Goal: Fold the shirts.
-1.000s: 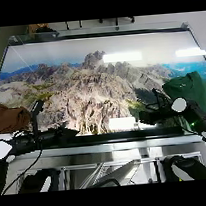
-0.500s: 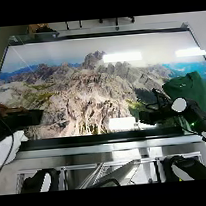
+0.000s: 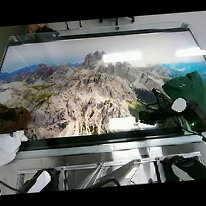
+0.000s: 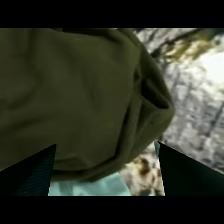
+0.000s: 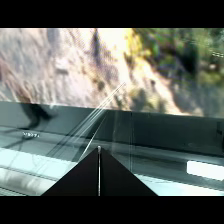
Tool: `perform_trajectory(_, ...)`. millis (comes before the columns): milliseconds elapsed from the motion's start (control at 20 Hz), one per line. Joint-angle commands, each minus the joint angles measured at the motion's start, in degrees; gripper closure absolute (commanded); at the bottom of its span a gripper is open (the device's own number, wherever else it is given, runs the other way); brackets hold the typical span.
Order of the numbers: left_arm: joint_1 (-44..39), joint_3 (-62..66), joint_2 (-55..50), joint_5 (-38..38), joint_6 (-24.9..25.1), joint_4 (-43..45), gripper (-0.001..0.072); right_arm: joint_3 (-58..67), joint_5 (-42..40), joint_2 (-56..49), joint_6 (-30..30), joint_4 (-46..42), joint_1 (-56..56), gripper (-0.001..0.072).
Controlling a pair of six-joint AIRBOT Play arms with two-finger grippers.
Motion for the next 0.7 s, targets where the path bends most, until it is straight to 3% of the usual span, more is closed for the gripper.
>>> perform_trajectory(0, 0.87, 1.29, -12.11, 6.67, 0.76, 5.99, 0.0, -0.02, 0.0, 0.04, 0.02, 0.02, 0.04, 0.069)
perform_trajectory(250, 0.85, 10.4, -23.76, 1.92, 0.79, 6.03, 0.0002, -0.02, 0.0, 0.04, 0.02, 0.02, 0.04, 0.069)
perform_trajectory(300, 0.85, 12.66, -25.57, -0.46, 0.74, 7.04, 0.0068, -0.02, 0.02, 0.04, 0.02, 0.02, 0.04, 0.069)
perform_trajectory(400, 0.83, 16.7, -28.3, -6.16, 1.22, 9.16, 0.0685, -0.02, 0.0, 0.04, 0.02, 0.02, 0.04, 0.069)
perform_trajectory(650, -2.56, 28.35, -27.43, -14.86, -2.03, 7.17, 0.0694, -0.02, 0.0, 0.04, 0.02, 0.02, 0.04, 0.069)
